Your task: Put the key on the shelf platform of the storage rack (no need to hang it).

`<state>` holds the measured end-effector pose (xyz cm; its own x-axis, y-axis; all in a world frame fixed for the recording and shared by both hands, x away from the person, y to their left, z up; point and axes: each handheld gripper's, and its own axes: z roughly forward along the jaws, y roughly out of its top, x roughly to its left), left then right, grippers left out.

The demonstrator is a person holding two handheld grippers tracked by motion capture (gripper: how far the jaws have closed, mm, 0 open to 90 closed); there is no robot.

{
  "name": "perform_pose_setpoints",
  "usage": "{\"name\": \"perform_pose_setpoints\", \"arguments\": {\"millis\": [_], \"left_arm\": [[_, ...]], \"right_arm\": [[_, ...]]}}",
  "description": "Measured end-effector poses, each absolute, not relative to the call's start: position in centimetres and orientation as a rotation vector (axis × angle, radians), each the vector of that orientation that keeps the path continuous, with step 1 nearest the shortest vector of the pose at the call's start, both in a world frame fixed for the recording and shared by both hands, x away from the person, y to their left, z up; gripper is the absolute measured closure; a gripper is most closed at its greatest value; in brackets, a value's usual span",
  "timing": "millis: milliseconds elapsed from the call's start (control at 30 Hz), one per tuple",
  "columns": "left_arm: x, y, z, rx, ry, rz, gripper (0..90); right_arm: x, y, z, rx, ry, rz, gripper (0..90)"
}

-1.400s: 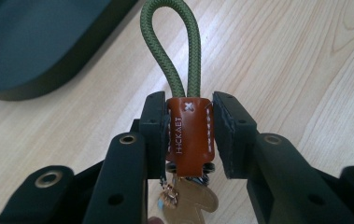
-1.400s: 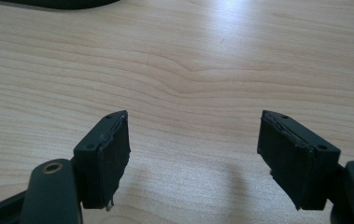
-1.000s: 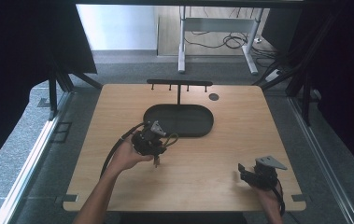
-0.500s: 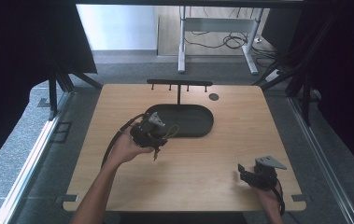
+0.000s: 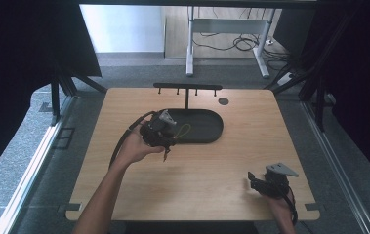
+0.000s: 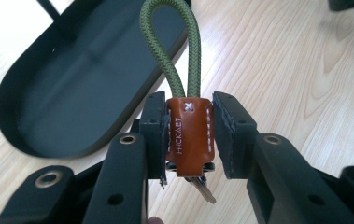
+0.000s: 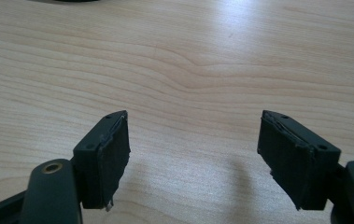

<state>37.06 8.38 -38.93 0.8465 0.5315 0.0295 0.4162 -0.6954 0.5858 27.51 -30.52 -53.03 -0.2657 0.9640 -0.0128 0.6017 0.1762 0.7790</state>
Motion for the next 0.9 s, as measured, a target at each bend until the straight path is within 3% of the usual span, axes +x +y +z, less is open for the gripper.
{"name": "perform_pose_setpoints", "arguments": {"millis": [900], "left_arm": [[38.4,6.9,-40.0,2.473,0.684,0.233,67.1]], "right_arm": [[27.6,-30.3,-53.6,1.458,1.971,0.893,25.5]]}}
